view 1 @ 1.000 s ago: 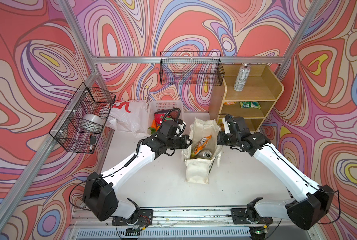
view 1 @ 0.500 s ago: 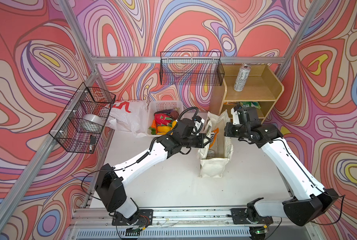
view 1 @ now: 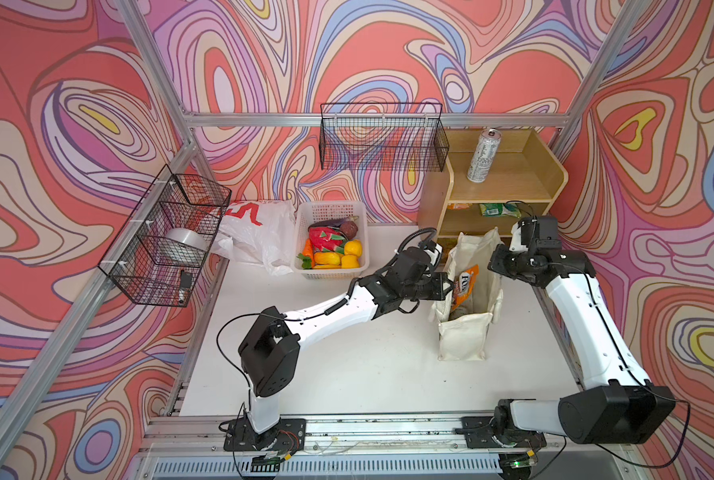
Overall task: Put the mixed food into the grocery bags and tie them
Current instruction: 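Slide the tote bag toward the shelf with both grippers holding its rims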
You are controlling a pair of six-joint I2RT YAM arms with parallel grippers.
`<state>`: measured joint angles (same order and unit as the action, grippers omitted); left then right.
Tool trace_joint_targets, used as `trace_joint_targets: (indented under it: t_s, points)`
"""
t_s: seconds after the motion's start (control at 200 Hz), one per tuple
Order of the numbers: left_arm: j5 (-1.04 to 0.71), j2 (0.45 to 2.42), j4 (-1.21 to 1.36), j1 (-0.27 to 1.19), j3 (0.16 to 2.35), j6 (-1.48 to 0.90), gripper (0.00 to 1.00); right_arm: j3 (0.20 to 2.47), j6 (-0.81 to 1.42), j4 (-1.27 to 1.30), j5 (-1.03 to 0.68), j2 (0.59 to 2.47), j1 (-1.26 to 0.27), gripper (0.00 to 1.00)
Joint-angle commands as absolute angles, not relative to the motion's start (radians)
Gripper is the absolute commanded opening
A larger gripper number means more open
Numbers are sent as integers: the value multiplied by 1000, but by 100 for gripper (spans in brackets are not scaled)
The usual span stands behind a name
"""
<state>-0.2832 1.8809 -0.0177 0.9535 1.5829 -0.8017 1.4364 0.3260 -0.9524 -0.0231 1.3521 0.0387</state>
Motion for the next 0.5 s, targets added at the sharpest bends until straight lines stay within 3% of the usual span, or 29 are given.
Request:
trace_joint_targets:
  t_s: [0.0,0.17,0.341,0.371,0.491]
  points:
    - [-241,1921,99,983,1673,-847,0,1472,289,-880,-1,1368,49,0]
    - [-137,1993,139,1012,1719,-873,0,1426,263,-859,79,1387,73,0]
    - [-143,2054,78,1013,1813,-845,0,1410,253,-859,85,1390,84,0]
    - [-145,2060,71,1012,1822,-837,0,1408,253,-859,83,1389,84,4]
    - [-156,2056,65,1011,1824,-802,21,1392,255,-865,68,1374,84,22]
